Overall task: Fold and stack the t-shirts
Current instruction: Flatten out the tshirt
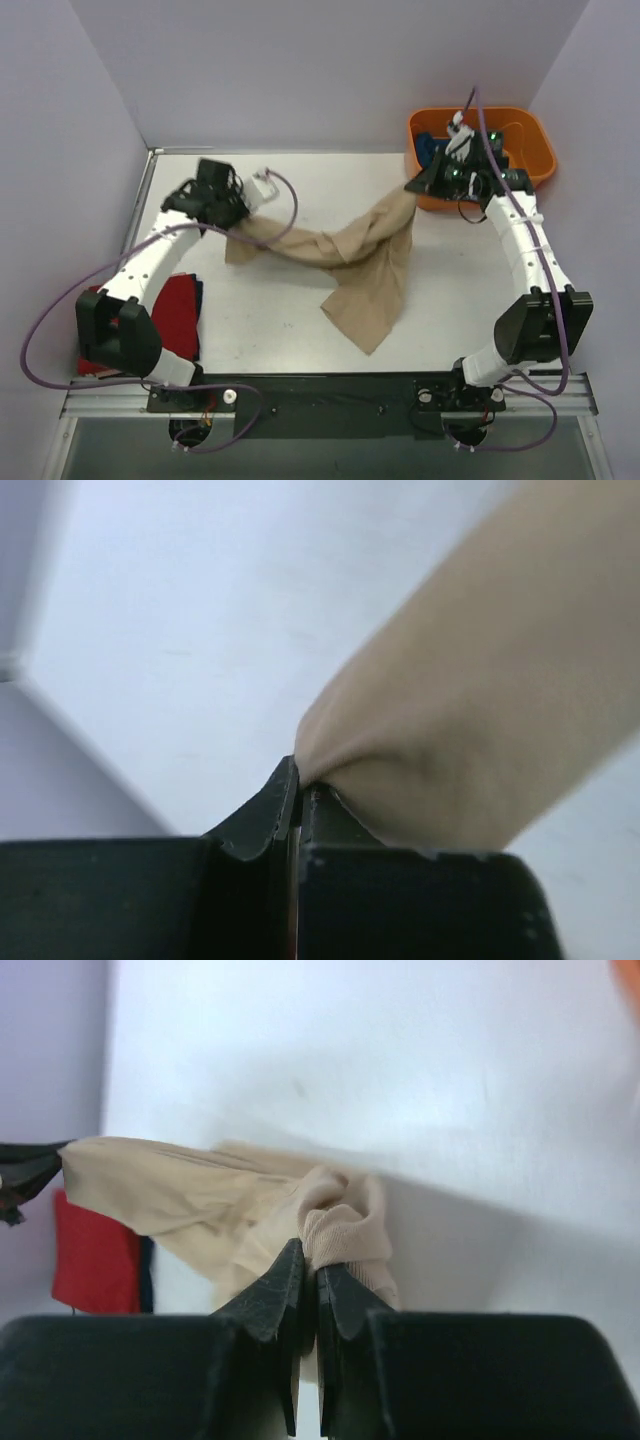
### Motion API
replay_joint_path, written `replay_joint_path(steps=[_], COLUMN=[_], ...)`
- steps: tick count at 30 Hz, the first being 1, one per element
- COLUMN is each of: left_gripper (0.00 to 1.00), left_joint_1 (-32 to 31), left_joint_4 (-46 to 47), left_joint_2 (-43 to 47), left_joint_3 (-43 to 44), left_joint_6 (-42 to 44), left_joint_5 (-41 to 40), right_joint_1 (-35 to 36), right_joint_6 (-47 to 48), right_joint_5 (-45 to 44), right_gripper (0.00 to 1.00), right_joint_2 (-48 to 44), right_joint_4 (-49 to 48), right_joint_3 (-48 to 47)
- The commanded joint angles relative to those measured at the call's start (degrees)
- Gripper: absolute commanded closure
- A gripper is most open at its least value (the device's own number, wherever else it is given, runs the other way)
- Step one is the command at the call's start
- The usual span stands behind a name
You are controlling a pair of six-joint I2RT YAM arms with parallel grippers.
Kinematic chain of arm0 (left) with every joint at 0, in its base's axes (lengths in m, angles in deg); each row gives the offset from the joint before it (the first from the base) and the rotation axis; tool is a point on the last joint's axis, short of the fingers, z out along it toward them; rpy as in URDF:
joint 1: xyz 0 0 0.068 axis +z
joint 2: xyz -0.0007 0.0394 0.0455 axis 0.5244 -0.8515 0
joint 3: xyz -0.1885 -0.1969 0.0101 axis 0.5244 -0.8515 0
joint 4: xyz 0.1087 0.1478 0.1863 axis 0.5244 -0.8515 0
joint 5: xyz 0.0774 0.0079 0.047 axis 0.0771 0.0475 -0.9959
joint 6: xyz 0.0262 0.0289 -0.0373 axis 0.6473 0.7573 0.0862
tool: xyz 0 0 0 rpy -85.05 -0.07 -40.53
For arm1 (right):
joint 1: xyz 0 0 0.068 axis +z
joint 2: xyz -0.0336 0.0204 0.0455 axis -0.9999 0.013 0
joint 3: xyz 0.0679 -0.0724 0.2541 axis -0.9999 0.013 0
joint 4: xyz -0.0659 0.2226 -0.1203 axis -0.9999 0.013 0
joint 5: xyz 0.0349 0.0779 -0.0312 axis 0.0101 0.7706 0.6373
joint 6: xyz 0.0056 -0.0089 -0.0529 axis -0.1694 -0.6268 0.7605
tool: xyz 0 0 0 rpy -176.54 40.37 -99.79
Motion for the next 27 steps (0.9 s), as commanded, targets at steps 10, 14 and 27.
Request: replay_joint_path(steps=[10,14,27], left_gripper=[1.0,1.0,0.35], left_joint_1=[18.3,17.3,3.2], left_joint_4=[9.2,3.8,-9.3], left_joint_2=[-4.3,1.4,13.2], left_joint_3=[36.8,20.9,-18.0], left_joint_6=[9.4,13.1,34.8], left_joint_5=[-3.1,6.2,12.0], right_joint_1=[-4.1,-3.5,1.5], right_joint_6=[-8.0,-2.0,2.2], right_joint_5=[15.0,13.4,-13.9], right_gripper=[1.0,1.0,0.51], right_joint_2=[9.9,3.5,13.1], right_joint_4=[-3.4,-1.9,5.5], right_joint_3=[-39.5,-17.5,2.6])
